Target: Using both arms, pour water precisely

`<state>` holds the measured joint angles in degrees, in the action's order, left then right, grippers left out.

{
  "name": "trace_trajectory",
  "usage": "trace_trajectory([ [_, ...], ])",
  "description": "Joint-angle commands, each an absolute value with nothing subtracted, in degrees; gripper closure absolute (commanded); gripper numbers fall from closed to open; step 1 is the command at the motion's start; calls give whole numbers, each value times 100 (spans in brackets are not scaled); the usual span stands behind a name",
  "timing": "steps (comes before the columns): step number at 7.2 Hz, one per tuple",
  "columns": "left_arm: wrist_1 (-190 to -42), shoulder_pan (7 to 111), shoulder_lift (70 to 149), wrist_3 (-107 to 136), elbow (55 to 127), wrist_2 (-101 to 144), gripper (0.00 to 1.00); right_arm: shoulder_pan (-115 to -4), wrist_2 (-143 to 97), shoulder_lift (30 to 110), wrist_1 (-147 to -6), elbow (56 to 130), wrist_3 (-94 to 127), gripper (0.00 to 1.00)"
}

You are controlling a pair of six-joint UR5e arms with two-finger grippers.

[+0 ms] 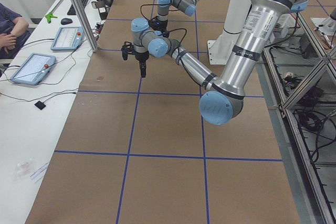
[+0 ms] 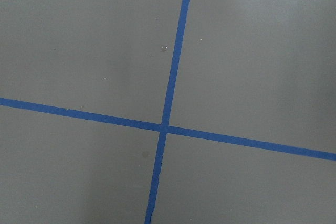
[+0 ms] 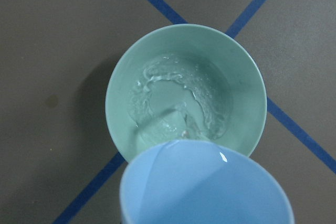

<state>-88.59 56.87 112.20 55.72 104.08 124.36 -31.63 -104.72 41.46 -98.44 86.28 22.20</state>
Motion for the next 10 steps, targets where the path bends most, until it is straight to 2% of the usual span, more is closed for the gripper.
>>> trace_trajectory([
  [1,-8859,5687,11215,5572,10415,12437,0,-3208,-10477,4113,-9984,8509,1926,100],
  [4,-8859,5687,11206,5572,10406,12437,0,-3217,-10485,4096,-9906,8560,1942,100],
  [7,-8859,5678,11206,5572,10397,12428,0,-3225,-10442,4331,-8759,8674,2486,100],
  [9,-8859,5678,11224,5581,10380,12437,0,-3313,-10240,4973,-7493,9078,3100,100],
  [10,-8851,5669,11224,5581,10371,12445,0,-3374,-10022,5035,-7445,9410,3268,100],
])
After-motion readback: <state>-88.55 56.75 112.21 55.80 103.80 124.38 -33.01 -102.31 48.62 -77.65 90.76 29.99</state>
